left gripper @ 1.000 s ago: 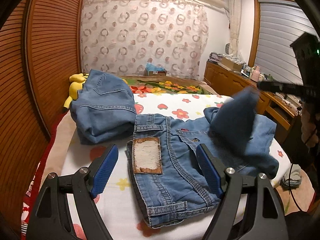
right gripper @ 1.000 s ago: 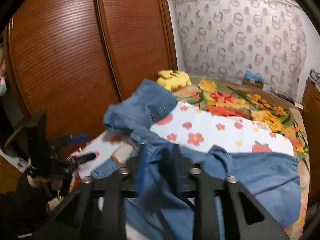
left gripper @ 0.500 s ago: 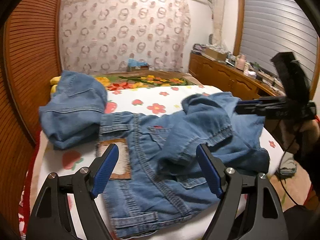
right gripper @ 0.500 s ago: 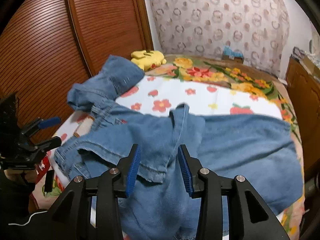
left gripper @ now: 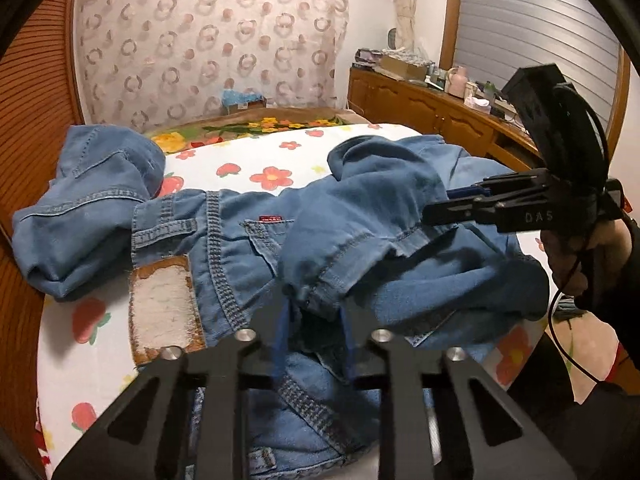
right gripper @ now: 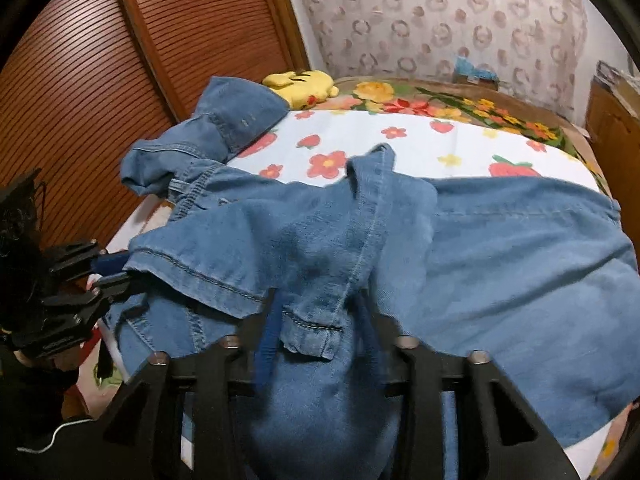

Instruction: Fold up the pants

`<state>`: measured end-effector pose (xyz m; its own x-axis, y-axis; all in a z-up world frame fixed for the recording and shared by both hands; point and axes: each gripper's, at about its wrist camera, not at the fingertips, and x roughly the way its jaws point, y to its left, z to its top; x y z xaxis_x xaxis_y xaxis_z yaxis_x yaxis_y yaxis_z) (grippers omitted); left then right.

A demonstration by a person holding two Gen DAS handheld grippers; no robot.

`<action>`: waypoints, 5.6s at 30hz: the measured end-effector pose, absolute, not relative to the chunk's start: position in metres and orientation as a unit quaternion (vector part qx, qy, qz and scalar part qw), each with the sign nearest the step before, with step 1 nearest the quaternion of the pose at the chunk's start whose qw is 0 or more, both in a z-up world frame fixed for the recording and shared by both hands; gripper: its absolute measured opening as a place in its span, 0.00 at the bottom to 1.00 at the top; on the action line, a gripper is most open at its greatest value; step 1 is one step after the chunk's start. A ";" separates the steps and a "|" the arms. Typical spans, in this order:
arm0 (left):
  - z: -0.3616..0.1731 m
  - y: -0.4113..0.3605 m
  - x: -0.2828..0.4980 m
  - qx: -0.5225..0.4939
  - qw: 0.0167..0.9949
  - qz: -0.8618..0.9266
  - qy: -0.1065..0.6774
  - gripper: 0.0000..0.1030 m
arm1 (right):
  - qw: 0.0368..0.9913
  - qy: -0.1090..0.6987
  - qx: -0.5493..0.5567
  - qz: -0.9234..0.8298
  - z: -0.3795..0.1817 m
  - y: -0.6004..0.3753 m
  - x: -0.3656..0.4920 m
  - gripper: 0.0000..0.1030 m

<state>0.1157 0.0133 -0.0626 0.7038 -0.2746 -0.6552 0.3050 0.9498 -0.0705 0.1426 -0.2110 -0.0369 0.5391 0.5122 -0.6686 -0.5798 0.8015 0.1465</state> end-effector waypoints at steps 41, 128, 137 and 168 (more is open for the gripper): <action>-0.041 0.074 0.080 -0.018 0.936 -0.112 0.334 0.51 | 0.898 0.302 -0.094 0.306 -0.003 -0.170 0.133 0.45; -0.065 -0.012 0.117 0.005 0.923 -0.151 0.353 0.81 | 0.934 0.327 0.125 0.067 -0.056 -0.383 0.178 0.08; -0.056 0.008 0.110 -0.009 0.931 -0.139 0.337 0.81 | 0.948 0.257 0.098 0.162 0.004 -0.330 0.147 0.03; -0.040 0.041 0.091 -0.026 0.942 -0.105 0.317 0.81 | 0.872 0.332 -0.056 0.356 0.025 -0.154 0.091 0.36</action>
<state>0.0912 0.0413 -0.0396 0.7777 -0.2143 -0.5910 0.1810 0.9766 -0.1160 0.0908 -0.1543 0.0250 0.5256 0.5830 -0.6195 -0.6579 0.7403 0.1386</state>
